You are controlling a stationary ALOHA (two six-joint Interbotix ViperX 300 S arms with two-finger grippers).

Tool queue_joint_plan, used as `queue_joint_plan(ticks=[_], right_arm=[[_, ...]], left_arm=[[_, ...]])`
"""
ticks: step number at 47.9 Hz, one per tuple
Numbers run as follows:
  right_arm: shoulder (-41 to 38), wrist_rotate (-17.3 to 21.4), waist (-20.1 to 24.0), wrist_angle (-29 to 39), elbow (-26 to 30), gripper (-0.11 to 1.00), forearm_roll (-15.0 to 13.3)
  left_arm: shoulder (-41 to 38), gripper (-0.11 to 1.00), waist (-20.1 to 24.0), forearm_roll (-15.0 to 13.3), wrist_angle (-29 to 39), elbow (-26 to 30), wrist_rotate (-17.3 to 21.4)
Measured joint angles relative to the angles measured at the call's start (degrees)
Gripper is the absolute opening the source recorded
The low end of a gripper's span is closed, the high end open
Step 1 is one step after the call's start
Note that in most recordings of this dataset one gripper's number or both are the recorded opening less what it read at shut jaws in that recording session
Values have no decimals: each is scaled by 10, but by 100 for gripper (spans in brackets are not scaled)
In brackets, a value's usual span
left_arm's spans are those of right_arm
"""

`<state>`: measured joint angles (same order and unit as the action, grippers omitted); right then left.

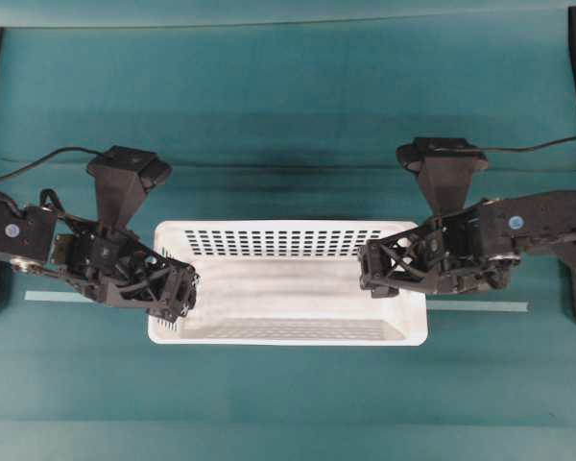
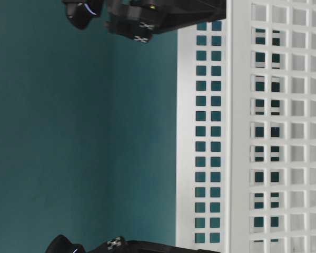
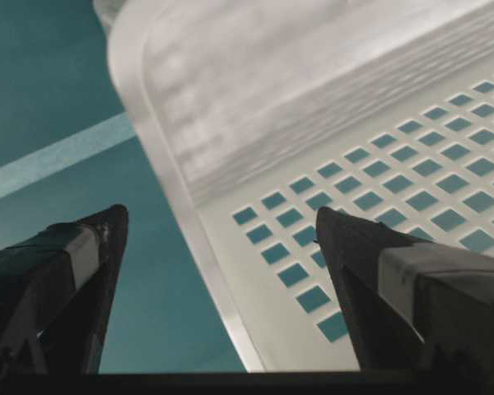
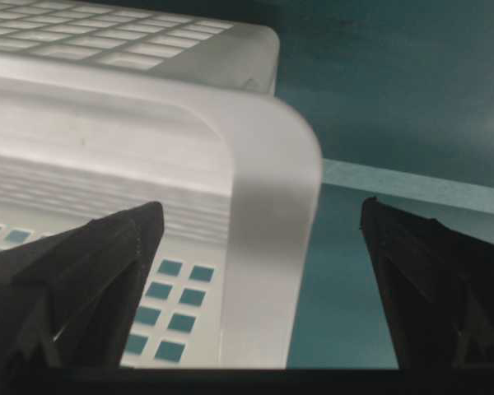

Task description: Lift the white basket with both hands.

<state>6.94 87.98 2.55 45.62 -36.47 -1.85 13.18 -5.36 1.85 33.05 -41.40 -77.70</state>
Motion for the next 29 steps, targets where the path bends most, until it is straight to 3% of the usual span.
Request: queue_joint_plan(ticks=[13, 21, 29], right_arm=[[53, -2, -7, 40, 13, 99, -3], [105, -4, -15, 76, 24, 99, -21], [149, -20, -12, 69, 25, 99, -37]], left_arm=[[54, 92, 1, 0, 6, 0, 0], [111, 92, 1, -1, 34, -4, -1], [176, 92, 1, 0, 47, -16, 2]])
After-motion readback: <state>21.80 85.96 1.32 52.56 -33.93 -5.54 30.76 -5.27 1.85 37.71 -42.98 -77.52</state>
